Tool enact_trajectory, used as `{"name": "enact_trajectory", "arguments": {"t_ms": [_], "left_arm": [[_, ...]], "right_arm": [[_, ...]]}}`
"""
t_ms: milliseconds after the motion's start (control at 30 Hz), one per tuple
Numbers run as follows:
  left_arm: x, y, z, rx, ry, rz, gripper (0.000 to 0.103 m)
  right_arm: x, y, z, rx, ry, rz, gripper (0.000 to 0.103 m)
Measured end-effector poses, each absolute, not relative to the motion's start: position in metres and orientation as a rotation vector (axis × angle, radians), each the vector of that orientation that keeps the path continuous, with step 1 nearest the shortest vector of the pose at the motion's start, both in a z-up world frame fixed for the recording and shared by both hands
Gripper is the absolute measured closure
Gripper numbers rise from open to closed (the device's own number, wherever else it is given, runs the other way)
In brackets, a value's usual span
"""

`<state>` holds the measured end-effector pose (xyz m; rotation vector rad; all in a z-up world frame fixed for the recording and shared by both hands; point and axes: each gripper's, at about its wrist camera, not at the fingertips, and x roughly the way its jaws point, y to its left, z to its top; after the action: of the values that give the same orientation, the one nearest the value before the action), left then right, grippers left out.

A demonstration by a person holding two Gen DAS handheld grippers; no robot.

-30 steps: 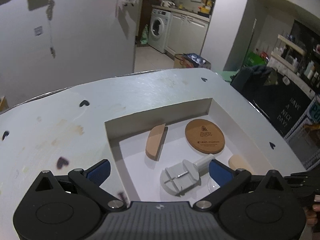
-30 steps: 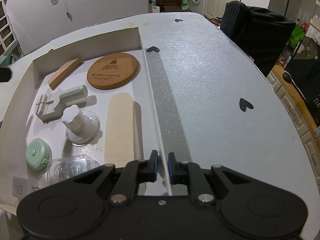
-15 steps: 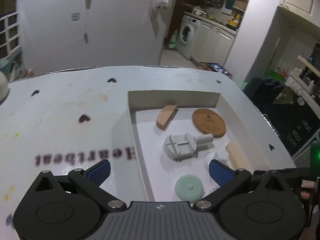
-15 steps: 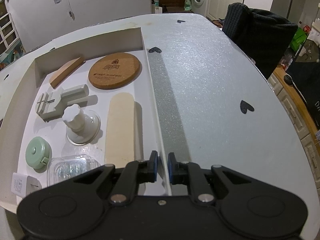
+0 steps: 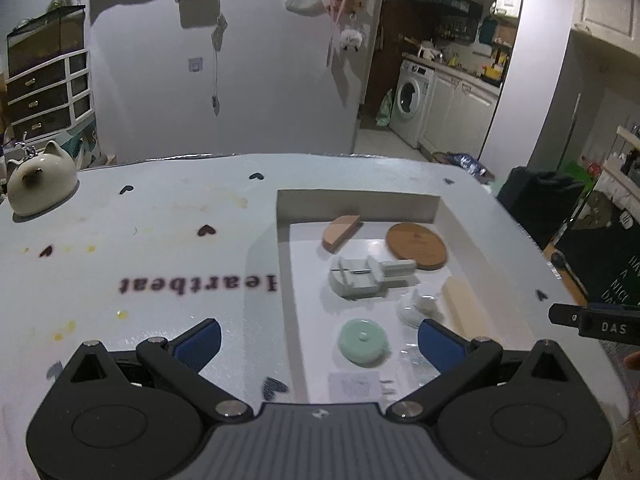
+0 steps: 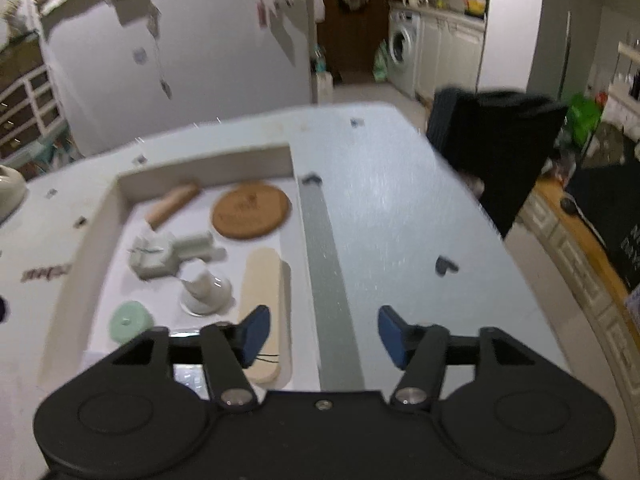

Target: Organize rigid objects

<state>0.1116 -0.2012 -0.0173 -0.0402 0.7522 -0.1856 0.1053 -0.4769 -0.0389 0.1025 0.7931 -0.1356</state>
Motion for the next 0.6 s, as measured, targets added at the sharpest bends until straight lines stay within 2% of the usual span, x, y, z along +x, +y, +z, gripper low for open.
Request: {"name": "enact_trajectory", "arguments": {"t_ms": [33, 267, 333, 600], "left_arm": [[0.105, -0.203, -0.015, -0.043, 0.743, -0.185, 0.0], [0.057, -0.22, 0.0, -0.018, 0.681, -0.153, 0.0], [0.044, -0.222, 0.003, -0.018, 0.664, -0.141, 0.0], [-0.004, -0.227, 0.007, 0.013, 0.609, -0.105, 0.0]], "right_arm": [[0.098, -0.477, -0.033, 0.098, 0.777, -0.132, 0.03], [0.039, -0.467, -0.007, 0.037, 0.672, -0.098, 0.02], [0.023, -0.467, -0.002, 0.026, 0.651, -0.103, 0.014], [-0.03, -0.47, 0.008, 0.013, 0.554, -0.099, 0.009]]}}
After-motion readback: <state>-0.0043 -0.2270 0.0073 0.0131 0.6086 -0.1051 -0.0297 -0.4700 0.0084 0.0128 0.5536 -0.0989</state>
